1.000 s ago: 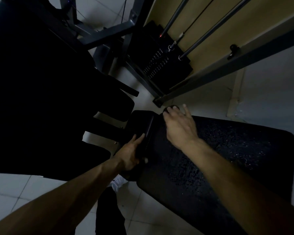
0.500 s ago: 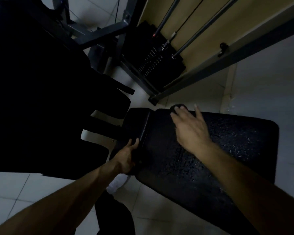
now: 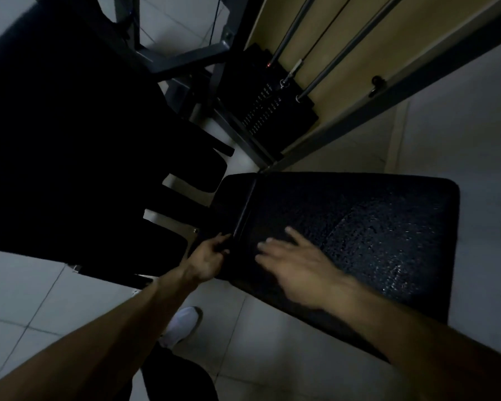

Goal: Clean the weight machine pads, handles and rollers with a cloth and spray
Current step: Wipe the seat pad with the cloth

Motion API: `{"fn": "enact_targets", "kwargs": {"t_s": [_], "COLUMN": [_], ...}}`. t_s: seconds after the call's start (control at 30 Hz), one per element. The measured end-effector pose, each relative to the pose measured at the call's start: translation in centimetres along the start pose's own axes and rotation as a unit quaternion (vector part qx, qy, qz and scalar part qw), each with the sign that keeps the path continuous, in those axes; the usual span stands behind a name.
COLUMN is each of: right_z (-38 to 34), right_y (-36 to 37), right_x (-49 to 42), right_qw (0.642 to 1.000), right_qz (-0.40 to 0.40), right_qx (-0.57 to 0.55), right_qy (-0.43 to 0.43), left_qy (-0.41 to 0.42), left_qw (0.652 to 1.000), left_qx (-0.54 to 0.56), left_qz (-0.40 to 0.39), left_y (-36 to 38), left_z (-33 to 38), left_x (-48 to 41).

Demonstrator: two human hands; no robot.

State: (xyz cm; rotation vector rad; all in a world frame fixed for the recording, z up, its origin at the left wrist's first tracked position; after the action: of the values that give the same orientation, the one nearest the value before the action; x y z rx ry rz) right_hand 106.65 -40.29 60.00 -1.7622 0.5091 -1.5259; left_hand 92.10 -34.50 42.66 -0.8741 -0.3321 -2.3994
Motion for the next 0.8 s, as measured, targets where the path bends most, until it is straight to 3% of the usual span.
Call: {"fn": "enact_targets", "kwargs": {"t_s": [0.13,0.3,0.4,0.53,0.63,0.7,0.8], "right_z": [3.3,-6.0,-7.6,-4.4,-1.2,-2.0,-5.6], "right_y": [-1.8,3.7,3.3,0.6,-0.2,0.6,2.3], "right_x": [-1.6,-4.4,-1.8,5.4,9.9,8.6,2.6], "right_qw": [0.983,0.996,0.999,0.996,0.974,0.973,0.985], "right_qz": [0.036,0.003,-0.007,0.014,0.132,0.115,0.063], "right_qx": [0.040,-0.028,0.004,0.036,0.068,0.051,0.015], "right_qy": [0.177,0.090,0.054,0.086,0.171,0.195,0.159], "left_qy": [0.027,-0.021,-0.023,-0.029,-0.044,-0.044,-0.022], "left_qw": [0.999,0.998,0.998,0.998,0.994,0.994,0.994], "left_qx": [-0.027,0.037,0.044,-0.062,-0.096,-0.097,-0.107], "left_qz": [0.020,0.049,0.047,0.010,-0.002,-0.005,0.015], "left_y": [1.1,1.4,1.9,3.5,3.9,3.9,3.8], "left_z": [-0.3,-0.8,-0.4,0.8,0.7,0.8,1.5], "left_x": [2.2,3.6,3.9,4.2,3.8,3.9,4.2]}}
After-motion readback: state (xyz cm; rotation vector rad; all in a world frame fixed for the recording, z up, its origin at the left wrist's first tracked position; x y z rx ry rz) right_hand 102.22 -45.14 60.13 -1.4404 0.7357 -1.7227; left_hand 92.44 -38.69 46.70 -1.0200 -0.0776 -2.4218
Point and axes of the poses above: each hand's wrist, its own x-axis away from the middle knuckle, its own y-axis out of the palm, z = x × y, the point moved 5 cm from there along -x, towards the middle knuckle, and after that the axes turned 1 degree about -z, right-handed, at the moved point
